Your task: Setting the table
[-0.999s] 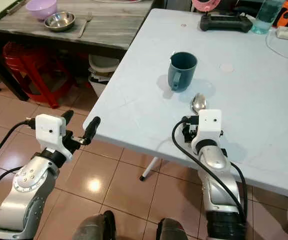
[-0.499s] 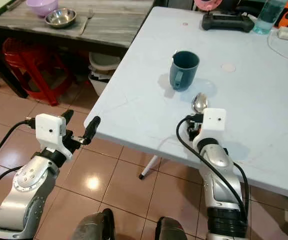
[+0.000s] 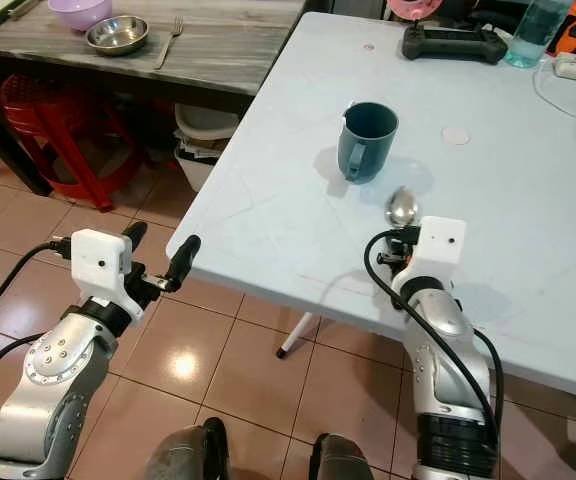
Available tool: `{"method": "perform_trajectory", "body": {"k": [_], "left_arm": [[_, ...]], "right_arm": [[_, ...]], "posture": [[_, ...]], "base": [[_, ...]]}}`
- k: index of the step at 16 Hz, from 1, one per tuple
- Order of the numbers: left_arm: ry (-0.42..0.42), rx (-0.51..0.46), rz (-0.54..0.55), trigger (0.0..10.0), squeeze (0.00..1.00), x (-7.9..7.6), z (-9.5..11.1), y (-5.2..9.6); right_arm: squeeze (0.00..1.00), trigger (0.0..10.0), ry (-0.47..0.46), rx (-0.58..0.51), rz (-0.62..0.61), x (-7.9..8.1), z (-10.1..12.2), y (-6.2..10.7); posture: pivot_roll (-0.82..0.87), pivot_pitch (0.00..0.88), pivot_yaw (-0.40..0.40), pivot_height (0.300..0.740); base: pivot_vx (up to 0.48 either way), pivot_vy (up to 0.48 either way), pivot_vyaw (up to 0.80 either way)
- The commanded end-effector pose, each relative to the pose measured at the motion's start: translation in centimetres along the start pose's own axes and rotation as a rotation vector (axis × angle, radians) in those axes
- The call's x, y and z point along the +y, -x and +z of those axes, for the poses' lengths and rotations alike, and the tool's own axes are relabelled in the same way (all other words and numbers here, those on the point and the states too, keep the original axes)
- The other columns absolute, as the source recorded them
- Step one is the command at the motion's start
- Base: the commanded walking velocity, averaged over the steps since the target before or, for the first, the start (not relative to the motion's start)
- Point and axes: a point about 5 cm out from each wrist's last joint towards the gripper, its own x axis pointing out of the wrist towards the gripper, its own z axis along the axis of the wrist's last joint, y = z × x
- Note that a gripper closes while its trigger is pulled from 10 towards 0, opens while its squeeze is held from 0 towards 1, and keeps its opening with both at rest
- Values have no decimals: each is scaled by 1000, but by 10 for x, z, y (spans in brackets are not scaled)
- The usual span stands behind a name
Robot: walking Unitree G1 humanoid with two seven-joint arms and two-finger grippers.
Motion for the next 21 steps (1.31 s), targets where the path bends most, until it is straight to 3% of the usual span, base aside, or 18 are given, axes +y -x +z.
{"method": "perform_trajectory", "body": {"k": [1, 6, 9, 12, 15, 18, 21], "left_arm": [[-9, 5, -3, 10000, 0, 0, 1, 3], [-7, 20, 16, 10000, 0, 0, -2, 2], [-13, 33, 45, 10000, 0, 2, -5, 2], [-26, 37, 52, 10000, 0, 1, -8, 2], [-34, 35, 58, 10000, 0, 1, -9, -1], [-47, 25, 53, 10000, 0, 0, -9, -3], [-51, 8, 55, 10000, 0, 0, -7, -4]], "right_arm": [[0, 0, -43, 293, -32, -7, -57, 8], [0, 0, -67, 301, -38, -2, -53, 11], [0, 0, -97, 312, 13, 22, -49, 24], [0, 0, -54, 311, 97, 40, -48, 35], [0, 0, -68, 285, 108, 38, -40, 27], [0, 0, -26, 261, 139, 43, -33, 24], [0, 0, 2, 178, 132, 45, -23, 19]], "posture": [[13, 186, 84, 740], [11, 178, 75, 740], [4, 172, 66, 740], [-4, 156, 58, 740], [-11, 144, 55, 740], [-12, 131, 50, 740], [-11, 126, 47, 740]], "base": [[0, 0, 0], [0, 0, 0], [0, 0, 0], [0, 446, 0], [0, 480, 0], [0, 480, 0], [0, 457, 0]]}}
